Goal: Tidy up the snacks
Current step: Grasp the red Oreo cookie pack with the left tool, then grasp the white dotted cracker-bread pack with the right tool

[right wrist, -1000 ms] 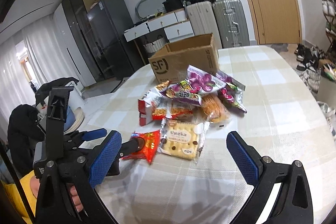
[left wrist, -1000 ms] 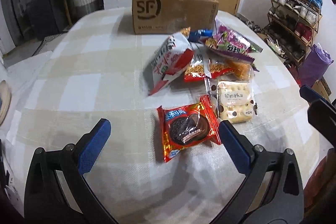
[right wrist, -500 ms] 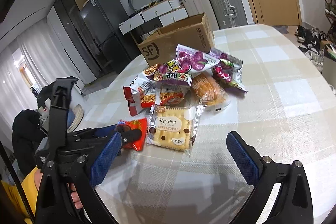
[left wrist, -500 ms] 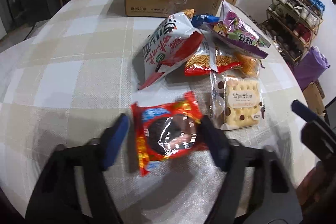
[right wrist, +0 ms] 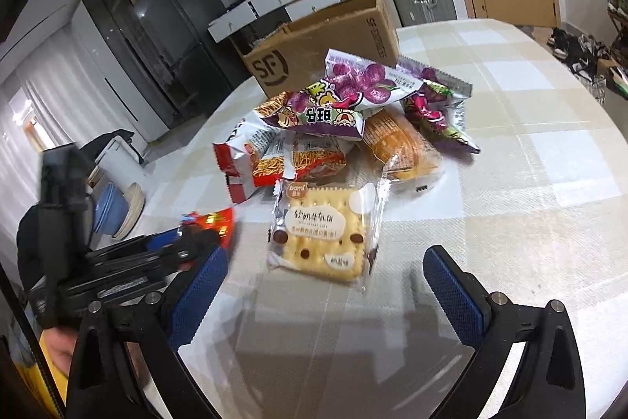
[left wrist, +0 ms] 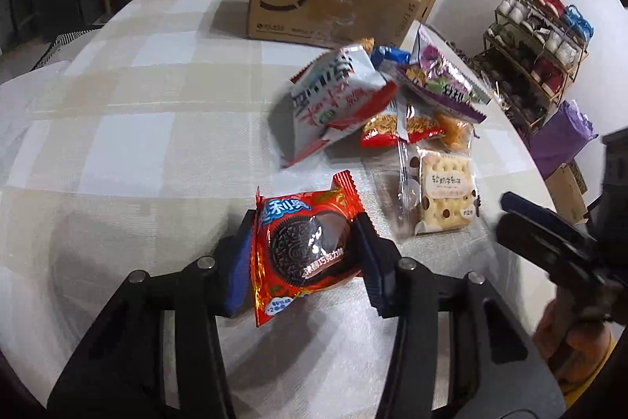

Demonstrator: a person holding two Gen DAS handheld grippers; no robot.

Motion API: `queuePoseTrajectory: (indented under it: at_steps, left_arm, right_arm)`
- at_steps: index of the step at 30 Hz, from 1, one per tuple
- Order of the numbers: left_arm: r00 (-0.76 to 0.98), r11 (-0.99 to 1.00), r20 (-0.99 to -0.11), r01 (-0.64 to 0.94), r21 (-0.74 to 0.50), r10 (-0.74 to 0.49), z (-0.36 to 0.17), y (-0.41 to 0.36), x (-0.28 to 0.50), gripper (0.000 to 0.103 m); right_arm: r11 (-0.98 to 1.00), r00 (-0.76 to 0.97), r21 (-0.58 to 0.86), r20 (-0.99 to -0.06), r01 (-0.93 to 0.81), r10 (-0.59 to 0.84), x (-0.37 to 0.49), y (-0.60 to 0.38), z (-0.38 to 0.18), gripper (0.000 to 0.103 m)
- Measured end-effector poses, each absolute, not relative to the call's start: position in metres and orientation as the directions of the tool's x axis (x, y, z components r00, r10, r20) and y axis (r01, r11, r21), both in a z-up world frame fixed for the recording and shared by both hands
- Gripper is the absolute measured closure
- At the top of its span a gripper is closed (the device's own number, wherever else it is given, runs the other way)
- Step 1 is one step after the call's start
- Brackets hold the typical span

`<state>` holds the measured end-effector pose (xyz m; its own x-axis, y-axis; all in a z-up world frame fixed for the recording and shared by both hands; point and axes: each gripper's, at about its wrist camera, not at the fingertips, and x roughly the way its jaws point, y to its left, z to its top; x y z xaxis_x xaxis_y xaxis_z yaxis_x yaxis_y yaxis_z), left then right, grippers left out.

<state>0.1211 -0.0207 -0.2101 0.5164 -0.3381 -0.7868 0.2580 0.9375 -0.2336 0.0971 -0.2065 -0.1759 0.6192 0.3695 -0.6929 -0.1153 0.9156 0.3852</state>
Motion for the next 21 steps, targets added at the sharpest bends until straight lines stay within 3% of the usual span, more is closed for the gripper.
queuePoseTrajectory:
  at_steps: [14,15,18,21]
  left_arm:
    - [0.565,0.93,-0.738,0.231,-0.287,-0.369,-0.189,0.03,0.099,0.058]
    - [0.564,0.929,-0.738,0.229,-0.292,-0.371,-0.19,0.032,0.098,0.058]
    - [0.557,0.925,-0.739,0.224,-0.305,-0.379,-0.193,0.035,0.098,0.058]
    - [0.556,0.923,-0.737,0.224,-0.313,-0.385,-0.194,0.038,0.096,0.058]
  right_arm:
    - [0.968,0.547,0.232,-0.8,-0.097,0.246,0.144,-0.157,-0.192,0.001]
    - [0.973,0.548,0.205,-0.805,-0.101,0.227,0.145,-0.153,-0.192,0.003]
    - [0.986,0.56,0.133,-0.812,-0.098,0.165,0.145,-0.147,-0.192,0.024]
    - [0.989,0.564,0.103,-0.813,-0.105,0.145,0.145,-0.144,-0.192,0.03]
